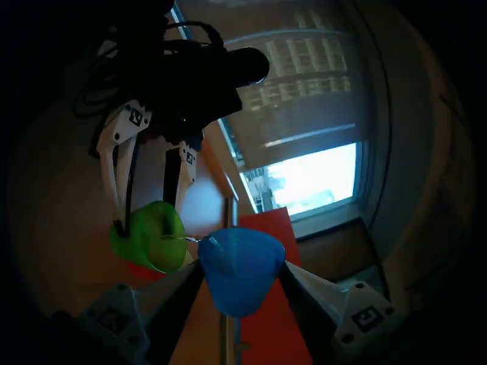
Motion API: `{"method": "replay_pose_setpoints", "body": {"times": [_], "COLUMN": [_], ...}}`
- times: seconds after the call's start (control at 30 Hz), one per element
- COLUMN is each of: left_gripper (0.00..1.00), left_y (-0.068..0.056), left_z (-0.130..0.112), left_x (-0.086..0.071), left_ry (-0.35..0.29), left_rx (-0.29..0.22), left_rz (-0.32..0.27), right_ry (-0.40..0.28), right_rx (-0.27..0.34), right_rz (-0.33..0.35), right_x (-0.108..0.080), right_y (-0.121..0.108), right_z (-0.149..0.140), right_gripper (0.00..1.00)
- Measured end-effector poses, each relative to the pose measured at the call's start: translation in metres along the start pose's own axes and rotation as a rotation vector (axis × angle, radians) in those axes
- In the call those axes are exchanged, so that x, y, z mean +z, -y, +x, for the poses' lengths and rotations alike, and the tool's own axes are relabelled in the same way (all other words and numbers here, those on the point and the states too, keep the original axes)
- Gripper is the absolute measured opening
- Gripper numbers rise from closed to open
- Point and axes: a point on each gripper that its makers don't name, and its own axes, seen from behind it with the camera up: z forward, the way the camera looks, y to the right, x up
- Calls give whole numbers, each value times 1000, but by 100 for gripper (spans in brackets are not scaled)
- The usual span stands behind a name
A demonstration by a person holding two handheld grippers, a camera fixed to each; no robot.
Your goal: Pour water
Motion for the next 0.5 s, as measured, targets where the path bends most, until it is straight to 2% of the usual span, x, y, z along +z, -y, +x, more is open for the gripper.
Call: {"method": "replay_pose_setpoints", "body": {"times": [0.5], "left_gripper": [83], "left_y": [1], "left_z": [-3], "left_x": [1], "left_ry": [2], "left_rx": [1], "left_rz": [1], "right_ry": [4], "right_rx": [-37], "right_rz": [5], "right_x": [-2], "right_y": [4], "right_z": [3], "right_gripper": [89]}}
